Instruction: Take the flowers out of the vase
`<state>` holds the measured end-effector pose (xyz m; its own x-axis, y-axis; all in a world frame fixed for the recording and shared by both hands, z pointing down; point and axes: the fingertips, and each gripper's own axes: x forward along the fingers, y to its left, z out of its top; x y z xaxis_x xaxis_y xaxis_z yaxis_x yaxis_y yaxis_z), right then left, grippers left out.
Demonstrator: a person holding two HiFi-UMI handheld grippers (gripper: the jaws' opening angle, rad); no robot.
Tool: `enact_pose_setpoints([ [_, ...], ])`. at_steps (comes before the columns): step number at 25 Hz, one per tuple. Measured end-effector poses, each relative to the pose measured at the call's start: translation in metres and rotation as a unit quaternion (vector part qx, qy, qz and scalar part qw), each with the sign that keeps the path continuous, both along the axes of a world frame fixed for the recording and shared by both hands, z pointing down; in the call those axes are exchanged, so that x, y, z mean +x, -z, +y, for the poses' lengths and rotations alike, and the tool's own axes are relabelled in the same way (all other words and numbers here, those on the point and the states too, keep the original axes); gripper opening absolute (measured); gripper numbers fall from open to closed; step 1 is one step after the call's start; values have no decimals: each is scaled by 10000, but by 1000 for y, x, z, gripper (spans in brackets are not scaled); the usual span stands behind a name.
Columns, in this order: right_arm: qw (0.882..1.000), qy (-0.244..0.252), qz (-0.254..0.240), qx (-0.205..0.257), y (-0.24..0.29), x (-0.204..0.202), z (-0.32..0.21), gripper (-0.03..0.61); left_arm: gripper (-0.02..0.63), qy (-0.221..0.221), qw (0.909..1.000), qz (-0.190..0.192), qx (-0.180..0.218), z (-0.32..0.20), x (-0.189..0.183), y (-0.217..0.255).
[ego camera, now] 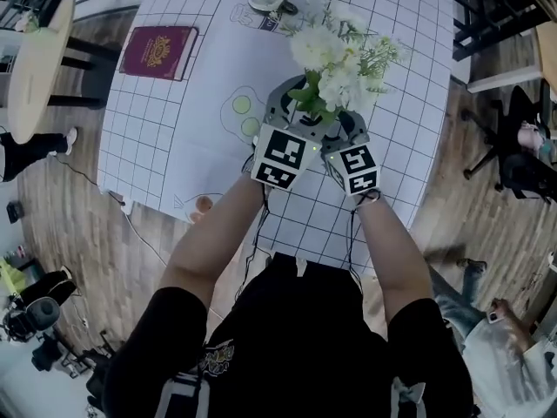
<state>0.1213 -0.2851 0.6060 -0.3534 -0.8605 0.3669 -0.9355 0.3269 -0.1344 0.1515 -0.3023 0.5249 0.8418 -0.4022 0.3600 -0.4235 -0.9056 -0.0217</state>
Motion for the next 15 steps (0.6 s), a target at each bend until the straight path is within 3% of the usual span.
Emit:
enact_pose_setpoints([
  [5, 9994, 142, -301, 135, -3, -3, -9, 264, 286, -223, 9995, 169, -176, 2, -1, 1],
  [15, 9976, 553, -360, 193, -4, 2, -13, 262, 145, -630, 9966, 305, -442, 5, 1, -1],
])
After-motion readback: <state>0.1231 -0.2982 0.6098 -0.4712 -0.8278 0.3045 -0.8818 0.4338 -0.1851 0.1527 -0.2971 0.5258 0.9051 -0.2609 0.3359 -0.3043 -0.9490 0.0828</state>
